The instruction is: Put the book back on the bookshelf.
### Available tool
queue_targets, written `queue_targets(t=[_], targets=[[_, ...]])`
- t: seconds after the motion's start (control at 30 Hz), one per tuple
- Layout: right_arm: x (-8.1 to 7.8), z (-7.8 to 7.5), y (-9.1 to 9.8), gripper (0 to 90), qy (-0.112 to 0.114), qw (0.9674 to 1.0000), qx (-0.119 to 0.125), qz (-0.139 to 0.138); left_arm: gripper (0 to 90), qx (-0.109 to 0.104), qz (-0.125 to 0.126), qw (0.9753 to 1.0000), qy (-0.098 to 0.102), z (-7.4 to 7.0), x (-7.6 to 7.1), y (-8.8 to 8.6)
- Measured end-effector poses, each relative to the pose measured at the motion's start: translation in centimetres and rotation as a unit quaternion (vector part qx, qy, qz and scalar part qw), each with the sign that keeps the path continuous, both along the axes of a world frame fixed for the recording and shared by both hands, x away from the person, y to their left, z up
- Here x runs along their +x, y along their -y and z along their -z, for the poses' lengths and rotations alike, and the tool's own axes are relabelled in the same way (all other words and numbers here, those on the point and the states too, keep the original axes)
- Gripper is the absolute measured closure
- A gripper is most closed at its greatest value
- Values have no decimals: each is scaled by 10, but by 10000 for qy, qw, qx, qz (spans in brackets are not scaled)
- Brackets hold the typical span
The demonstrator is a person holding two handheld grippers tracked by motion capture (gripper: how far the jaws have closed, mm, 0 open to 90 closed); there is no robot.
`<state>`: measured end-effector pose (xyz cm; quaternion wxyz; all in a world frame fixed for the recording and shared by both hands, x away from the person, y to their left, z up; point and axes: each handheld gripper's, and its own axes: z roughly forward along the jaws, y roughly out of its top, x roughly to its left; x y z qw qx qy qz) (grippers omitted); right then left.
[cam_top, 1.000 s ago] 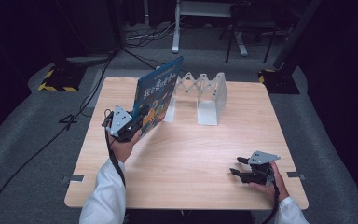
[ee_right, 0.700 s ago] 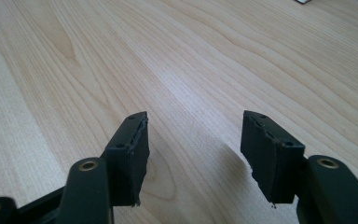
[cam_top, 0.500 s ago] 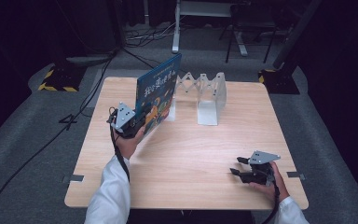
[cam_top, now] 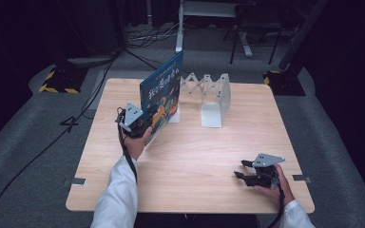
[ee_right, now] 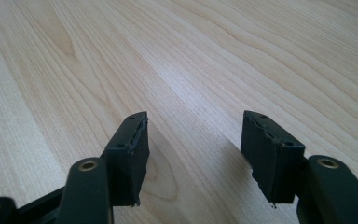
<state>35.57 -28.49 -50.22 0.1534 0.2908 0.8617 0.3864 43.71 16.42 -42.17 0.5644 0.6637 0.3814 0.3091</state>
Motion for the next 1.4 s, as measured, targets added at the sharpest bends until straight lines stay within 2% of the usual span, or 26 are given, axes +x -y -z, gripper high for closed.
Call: queue_targets(t=[0.2,0.3,0.43,0.5,0.57,0.73,0.8,0.83,1.0,1.13,1.3,1.4], targets=[[0,0,0,414,-13,10000,5,1,824,28,-67,9999,-102,4,8,2],[0,0,0,410,-11,10000,11,11,823,-28,-122,9999,-114,4,12,1],[0,0,0,410,-2,10000,13,-13,817,-142,-357,9992,-135,6,18,1],[0,0,0,411,-2,10000,12,-24,807,-134,-516,9985,-117,8,20,1],[0,1,0,410,-6,10000,21,-38,804,-249,-629,9976,-110,10,21,1],[-1,1,0,410,9,10000,22,-44,797,-162,-837,9963,-49,11,22,11],[-1,1,0,410,9,10000,22,-42,798,-183,-873,9960,-43,12,22,12],[-1,1,0,410,7,10000,23,-44,798,-258,-924,9954,-48,13,23,15],[0,1,0,407,-6,10000,34,-58,789,-134,-1128,9935,-10,14,20,24],[-1,1,0,405,-5,10000,32,-60,774,-36,-1215,9926,25,17,18,29],[0,1,0,395,-25,10000,37,-50,734,47,-1132,9936,-26,19,17,25],[0,1,0,390,-29,10000,31,-43,718,9,-1089,9940,-37,20,16,21]])
